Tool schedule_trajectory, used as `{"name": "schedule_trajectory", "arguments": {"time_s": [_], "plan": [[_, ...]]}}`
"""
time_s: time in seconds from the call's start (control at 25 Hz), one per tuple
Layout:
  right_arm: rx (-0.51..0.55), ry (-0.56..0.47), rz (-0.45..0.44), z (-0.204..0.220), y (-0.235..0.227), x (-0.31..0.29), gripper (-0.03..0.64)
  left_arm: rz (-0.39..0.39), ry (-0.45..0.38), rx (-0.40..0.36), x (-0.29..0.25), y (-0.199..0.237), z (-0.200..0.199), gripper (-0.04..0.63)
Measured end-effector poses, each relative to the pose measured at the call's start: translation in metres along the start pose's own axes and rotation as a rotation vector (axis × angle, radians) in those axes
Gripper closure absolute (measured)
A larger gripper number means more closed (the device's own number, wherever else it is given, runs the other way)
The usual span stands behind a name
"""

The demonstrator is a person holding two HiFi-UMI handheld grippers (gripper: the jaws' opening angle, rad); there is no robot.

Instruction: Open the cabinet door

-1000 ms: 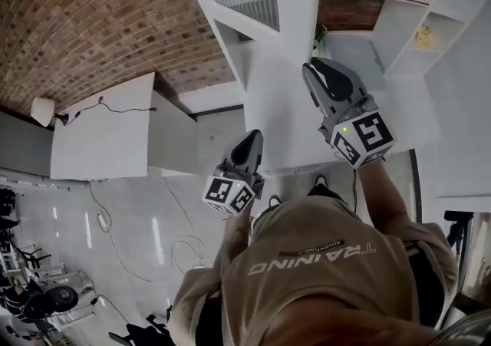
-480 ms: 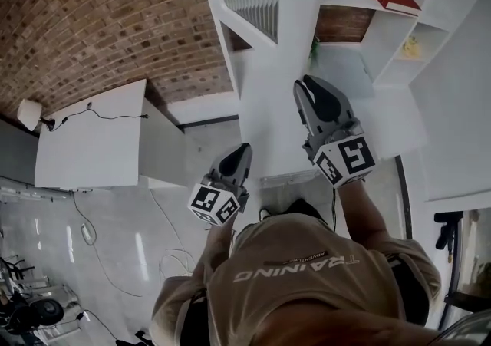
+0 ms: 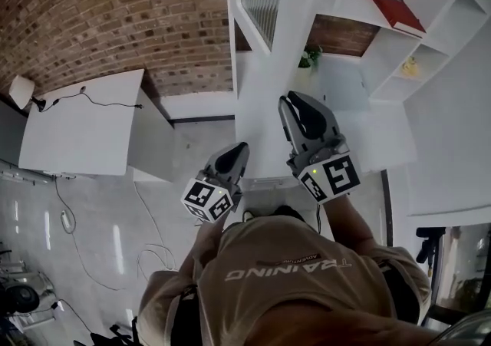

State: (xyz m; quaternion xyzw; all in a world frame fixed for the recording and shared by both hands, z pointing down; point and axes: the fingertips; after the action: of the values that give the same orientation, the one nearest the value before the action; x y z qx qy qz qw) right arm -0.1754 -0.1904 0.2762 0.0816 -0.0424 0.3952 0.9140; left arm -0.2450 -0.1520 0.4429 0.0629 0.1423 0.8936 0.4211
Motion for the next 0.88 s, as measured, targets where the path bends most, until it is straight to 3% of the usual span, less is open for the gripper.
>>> {"name": "schedule_trajectory", "arguments": {"time_s": [0.32, 0.64, 0.88], "plan": [[0.029, -0.003, -0.053, 0.001, 0.029, -0.015, 0.563, -0.062, -0.031, 0.033, 0.025, 0.019, -0.001, 0.588], [0.051, 0.002, -0.127, 0.0, 0.061, -0.033, 0.572, -0.097, -0.069, 0.003, 0.044, 0.027, -0.014, 0.588], [-0.004, 0.035, -0.099, 0.007, 0.053, -0.045, 0.6, -0.124, -0.071, 0.008, 0.059, 0.028, -0.011, 0.588]]}}
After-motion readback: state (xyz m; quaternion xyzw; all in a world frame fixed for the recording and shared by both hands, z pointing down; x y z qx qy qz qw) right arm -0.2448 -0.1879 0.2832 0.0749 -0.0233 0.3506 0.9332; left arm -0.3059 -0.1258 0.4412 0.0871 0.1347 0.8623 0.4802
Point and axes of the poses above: the fingertips, and each gripper's own axes: x backward along the fingers, y to its left, z out of its underside, and after that the axes turned 4 degrees about y, right-handed
